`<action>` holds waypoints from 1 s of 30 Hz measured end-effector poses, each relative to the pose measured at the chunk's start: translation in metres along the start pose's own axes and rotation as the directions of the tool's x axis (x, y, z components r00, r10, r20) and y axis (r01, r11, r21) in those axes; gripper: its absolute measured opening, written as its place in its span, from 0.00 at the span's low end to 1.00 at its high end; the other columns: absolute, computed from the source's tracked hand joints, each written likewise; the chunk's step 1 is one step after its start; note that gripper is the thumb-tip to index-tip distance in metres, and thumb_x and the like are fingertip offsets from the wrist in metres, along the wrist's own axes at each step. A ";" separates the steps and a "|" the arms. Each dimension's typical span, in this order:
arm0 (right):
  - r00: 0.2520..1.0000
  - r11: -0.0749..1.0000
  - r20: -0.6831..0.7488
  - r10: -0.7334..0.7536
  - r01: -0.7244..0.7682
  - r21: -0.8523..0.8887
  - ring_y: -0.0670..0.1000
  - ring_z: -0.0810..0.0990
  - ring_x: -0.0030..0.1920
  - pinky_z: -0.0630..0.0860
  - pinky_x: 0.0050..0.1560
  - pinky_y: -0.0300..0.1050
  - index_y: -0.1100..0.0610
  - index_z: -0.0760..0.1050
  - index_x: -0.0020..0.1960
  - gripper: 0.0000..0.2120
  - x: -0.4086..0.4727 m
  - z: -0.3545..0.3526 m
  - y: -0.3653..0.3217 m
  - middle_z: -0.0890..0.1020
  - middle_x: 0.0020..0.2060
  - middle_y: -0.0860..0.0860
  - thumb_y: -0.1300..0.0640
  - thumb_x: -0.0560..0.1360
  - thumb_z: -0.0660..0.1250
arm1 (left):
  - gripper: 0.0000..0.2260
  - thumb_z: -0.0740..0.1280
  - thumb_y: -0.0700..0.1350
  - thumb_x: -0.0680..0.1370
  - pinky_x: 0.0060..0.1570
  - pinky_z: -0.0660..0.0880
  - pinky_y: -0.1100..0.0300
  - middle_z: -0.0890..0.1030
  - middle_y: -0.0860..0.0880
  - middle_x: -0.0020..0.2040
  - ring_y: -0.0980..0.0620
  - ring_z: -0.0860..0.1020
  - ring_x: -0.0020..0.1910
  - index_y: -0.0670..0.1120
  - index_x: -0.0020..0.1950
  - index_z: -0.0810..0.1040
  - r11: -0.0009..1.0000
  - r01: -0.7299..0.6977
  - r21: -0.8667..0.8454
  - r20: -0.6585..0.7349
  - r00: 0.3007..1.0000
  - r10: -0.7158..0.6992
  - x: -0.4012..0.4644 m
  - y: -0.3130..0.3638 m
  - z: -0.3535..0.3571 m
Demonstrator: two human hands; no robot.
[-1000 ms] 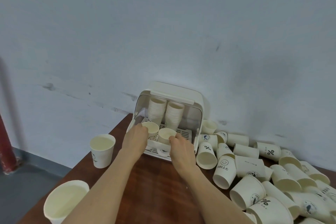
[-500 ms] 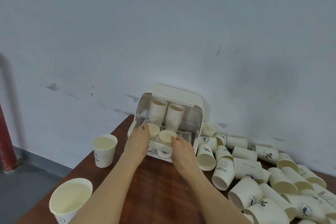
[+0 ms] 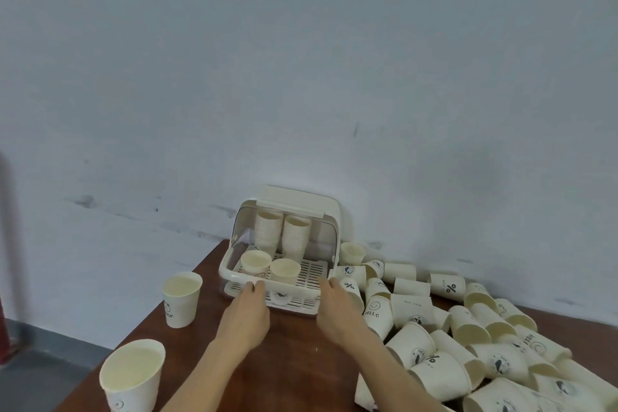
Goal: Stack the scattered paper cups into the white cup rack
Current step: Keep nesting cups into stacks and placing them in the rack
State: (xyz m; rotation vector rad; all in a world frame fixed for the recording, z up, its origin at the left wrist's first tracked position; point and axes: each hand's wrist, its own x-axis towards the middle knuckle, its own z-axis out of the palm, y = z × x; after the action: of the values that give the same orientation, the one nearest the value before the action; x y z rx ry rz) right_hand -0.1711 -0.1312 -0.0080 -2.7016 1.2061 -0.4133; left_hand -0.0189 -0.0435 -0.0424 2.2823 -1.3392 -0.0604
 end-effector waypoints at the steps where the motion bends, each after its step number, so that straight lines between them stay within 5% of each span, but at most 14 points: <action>1: 1.000 1.000 -0.026 0.009 -0.010 -0.013 0.58 0.74 0.58 0.74 0.54 0.48 0.57 0.65 0.68 0.22 -0.006 -0.006 0.005 0.72 0.60 0.55 0.65 0.74 0.56 | 0.17 0.56 0.40 0.79 0.51 0.73 0.53 0.72 0.46 0.63 0.45 0.75 0.58 0.45 0.69 0.65 1.000 -0.005 -0.008 0.008 1.000 0.005 -0.005 0.004 0.000; 12: 0.979 0.985 -0.109 0.174 -0.172 0.032 0.58 0.73 0.62 0.71 0.60 0.50 0.59 0.65 0.70 0.23 -0.081 -0.071 0.067 0.71 0.63 0.56 0.66 0.75 0.57 | 0.15 0.56 0.47 0.81 0.57 0.72 0.51 0.72 0.50 0.63 0.47 0.74 0.60 0.49 0.67 0.71 0.967 -0.247 -0.057 0.136 0.958 0.253 -0.065 0.086 0.019; 19: 0.962 0.972 -0.139 0.236 -0.236 0.017 0.59 0.73 0.58 0.71 0.58 0.52 0.60 0.67 0.67 0.21 -0.127 -0.094 0.098 0.73 0.59 0.55 0.67 0.75 0.54 | 0.18 0.56 0.42 0.79 0.50 0.72 0.53 0.68 0.48 0.61 0.47 0.71 0.58 0.50 0.69 0.66 0.883 -0.469 -0.007 0.203 0.864 0.461 -0.103 0.142 0.034; 24: 0.948 0.961 -0.168 0.271 -0.276 -0.008 0.57 0.74 0.55 0.69 0.48 0.45 0.59 0.68 0.66 0.20 -0.152 -0.103 0.117 0.74 0.57 0.55 0.67 0.76 0.55 | 0.26 0.59 0.38 0.75 0.56 0.69 0.52 0.62 0.44 0.68 0.44 0.65 0.64 0.52 0.72 0.59 0.747 -0.650 0.141 0.264 0.752 0.604 -0.115 0.161 0.050; 30: 0.929 0.948 -0.194 0.315 -0.317 0.025 0.58 0.75 0.52 0.71 0.47 0.48 0.60 0.70 0.63 0.19 -0.169 -0.105 0.139 0.75 0.53 0.55 0.69 0.73 0.55 | 0.29 0.59 0.38 0.75 0.58 0.67 0.49 0.58 0.42 0.71 0.41 0.62 0.65 0.53 0.75 0.55 0.671 -0.685 0.283 0.347 0.726 0.594 -0.118 0.165 0.054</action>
State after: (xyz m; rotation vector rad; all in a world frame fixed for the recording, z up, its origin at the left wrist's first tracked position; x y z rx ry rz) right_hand -0.4102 -0.1001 0.0255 -2.4513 1.6647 -0.6378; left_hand -0.2291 -0.0319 -0.0424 1.9768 -2.4140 0.2181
